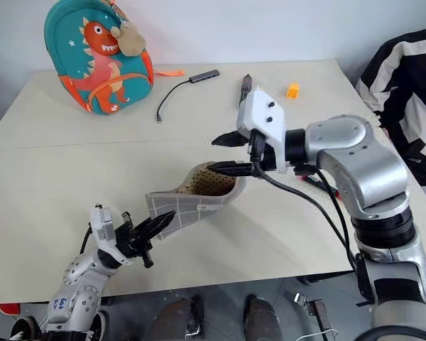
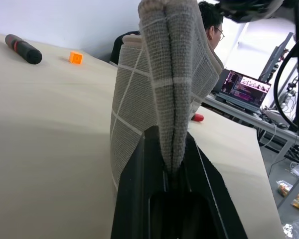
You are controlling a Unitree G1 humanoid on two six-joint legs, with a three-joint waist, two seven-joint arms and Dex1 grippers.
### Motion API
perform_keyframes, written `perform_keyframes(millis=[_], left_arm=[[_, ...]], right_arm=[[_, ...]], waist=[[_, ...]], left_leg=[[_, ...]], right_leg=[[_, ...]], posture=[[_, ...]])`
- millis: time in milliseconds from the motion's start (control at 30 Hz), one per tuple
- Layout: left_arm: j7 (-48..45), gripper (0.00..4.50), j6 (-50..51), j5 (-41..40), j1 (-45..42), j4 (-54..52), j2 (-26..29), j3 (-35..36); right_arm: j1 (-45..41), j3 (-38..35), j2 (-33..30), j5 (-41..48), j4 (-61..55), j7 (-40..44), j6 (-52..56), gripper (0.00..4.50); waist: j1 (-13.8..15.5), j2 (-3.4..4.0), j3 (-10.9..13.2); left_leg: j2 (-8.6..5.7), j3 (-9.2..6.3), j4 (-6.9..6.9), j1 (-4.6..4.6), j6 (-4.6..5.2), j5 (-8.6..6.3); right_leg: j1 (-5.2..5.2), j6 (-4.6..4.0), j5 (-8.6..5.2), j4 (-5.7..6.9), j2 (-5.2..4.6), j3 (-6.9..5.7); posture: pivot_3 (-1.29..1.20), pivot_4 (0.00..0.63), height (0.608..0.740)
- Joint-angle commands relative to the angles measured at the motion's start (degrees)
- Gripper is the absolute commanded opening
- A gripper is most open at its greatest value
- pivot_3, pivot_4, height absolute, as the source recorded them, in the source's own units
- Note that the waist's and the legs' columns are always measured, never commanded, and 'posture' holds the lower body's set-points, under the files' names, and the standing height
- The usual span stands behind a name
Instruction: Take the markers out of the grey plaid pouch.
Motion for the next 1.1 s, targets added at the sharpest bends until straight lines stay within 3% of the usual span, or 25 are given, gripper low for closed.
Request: perform_keyframes(millis=[33, 567, 867, 1033, 1100], left_arm=[[-0.3, 0.00, -0.5, 0.4, 0.1, -2.3, 0.7, -0.3], [-0.3, 0.00, -1.0, 1.2, -1.2, -2.7, 0.7, -2.0], [0.0, 0.00, -1.0, 0.9, -0.7, -2.6, 0.4, -2.1], [-0.2, 0.00, -1.1, 0.9, -0.3, -2.7, 0.5, -2.1], [-0.2, 0.00, -1.0, 0.7, -0.3, -2.6, 0.4, -2.0]], right_arm=[[0.8, 3.4, -0.3, -5.2, -0.4, -0.8, -6.6, 1.30], [2.0, 22.1, -2.2, -28.6, 5.9, 4.7, -22.9, 1.30], [0.1, 25.4, 3.0, -40.2, 15.2, 0.5, -29.2, 1.30], [-0.8, 24.0, 6.5, -41.8, 18.2, -0.9, -29.3, 1.30], [-0.7, 23.7, 7.0, -42.3, 18.6, -1.0, -29.3, 1.68]], waist=[[0.0, 0.00, 0.0], [-0.1, -0.03, 0.0], [-0.7, -0.04, 0.0], [-1.4, -0.05, 0.0], [-1.4, -0.05, 0.0]], left_leg=[[-0.01, 0.07, -0.01, -0.01, 0.00, 0.00], [0.12, 0.49, 0.14, 0.13, 0.06, 0.02], [0.21, 0.62, 0.16, 0.20, 0.02, 0.04], [0.26, 0.63, 0.15, 0.20, 0.00, 0.06], [0.26, 0.65, 0.14, 0.20, -0.01, 0.06]], right_leg=[[-0.03, 0.00, 0.00, 0.02, -0.01, 0.00], [-0.16, 0.00, 0.04, 0.34, -0.06, -0.06], [-0.19, -0.05, 0.08, 0.42, -0.04, -0.01], [-0.22, -0.09, 0.09, 0.46, -0.02, -0.01], [-0.23, -0.10, 0.09, 0.46, -0.03, -0.01]], posture=[[0.00, 0.150, 0.740], [0.00, 0.150, 0.740], [0.00, 0.150, 0.740], [0.00, 0.150, 0.740], [0.00, 0.150, 0.740]])
